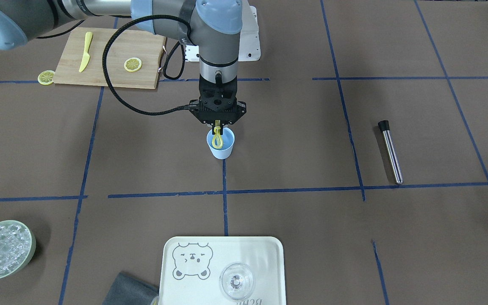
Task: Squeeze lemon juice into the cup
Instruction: 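Lower the lemon slice into the blue cup and open the right gripper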
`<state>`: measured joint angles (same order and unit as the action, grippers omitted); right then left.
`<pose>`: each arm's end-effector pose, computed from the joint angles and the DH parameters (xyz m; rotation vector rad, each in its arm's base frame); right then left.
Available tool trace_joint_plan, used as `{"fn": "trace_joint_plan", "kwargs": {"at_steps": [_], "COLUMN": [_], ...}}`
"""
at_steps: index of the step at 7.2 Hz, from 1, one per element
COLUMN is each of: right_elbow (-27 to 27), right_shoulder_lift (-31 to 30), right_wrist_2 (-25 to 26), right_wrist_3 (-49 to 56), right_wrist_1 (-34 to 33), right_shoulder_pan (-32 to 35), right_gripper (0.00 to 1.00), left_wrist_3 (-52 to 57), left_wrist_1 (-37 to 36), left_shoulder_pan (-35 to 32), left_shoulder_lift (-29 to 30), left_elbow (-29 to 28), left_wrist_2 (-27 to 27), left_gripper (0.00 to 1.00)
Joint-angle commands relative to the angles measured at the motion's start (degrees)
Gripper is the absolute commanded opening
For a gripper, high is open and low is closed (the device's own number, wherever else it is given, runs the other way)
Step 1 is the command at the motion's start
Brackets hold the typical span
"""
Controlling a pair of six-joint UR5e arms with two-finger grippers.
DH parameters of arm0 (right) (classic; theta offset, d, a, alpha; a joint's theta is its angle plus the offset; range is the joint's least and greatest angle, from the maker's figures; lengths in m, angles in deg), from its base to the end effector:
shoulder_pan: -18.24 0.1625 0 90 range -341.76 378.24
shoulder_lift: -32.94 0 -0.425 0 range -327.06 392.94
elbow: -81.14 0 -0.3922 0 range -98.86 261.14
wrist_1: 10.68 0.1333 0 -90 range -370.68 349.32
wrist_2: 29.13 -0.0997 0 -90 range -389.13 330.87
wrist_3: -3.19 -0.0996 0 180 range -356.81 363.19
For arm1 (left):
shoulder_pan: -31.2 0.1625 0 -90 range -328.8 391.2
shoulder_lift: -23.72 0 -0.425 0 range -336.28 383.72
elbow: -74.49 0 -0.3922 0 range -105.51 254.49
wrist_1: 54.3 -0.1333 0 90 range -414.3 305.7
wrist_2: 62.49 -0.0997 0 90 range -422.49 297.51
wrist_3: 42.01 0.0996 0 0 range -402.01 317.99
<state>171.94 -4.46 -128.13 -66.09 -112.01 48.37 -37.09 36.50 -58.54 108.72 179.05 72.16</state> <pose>-0.5562 -0.4589 0.1120 0.1792 -0.7263 0.0988 -0.0612 -0.4608 0.5725 0.2032 0.7702 0.1560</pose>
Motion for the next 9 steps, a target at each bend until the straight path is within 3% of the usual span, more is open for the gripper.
{"fn": "trace_joint_plan", "kwargs": {"at_steps": [1, 7, 9], "right_elbow": [-0.3, 0.6, 1.6], "right_shoulder_lift": [0.1, -0.1, -1.5], "right_wrist_2": [-0.1, -2.5, -8.0], "right_wrist_3": [0.0, 1.8, 7.6], "right_wrist_1": [0.9, 0.8, 0.6], "right_shoulder_pan": [-0.4, -0.2, 4.3], "right_gripper": [0.99, 0.99, 0.99], "left_wrist_3": [0.0, -0.3, 0.0], "left_wrist_1": [0.0, 0.0, 0.0], "left_shoulder_pan": [0.0, 0.0, 0.0], "left_shoulder_lift": [0.0, 0.0, 0.1], "left_elbow": [-0.1, -0.1, 0.7], "left_wrist_2": [0.0, 0.0, 0.0], "left_gripper": [1.0, 1.0, 1.0]}}
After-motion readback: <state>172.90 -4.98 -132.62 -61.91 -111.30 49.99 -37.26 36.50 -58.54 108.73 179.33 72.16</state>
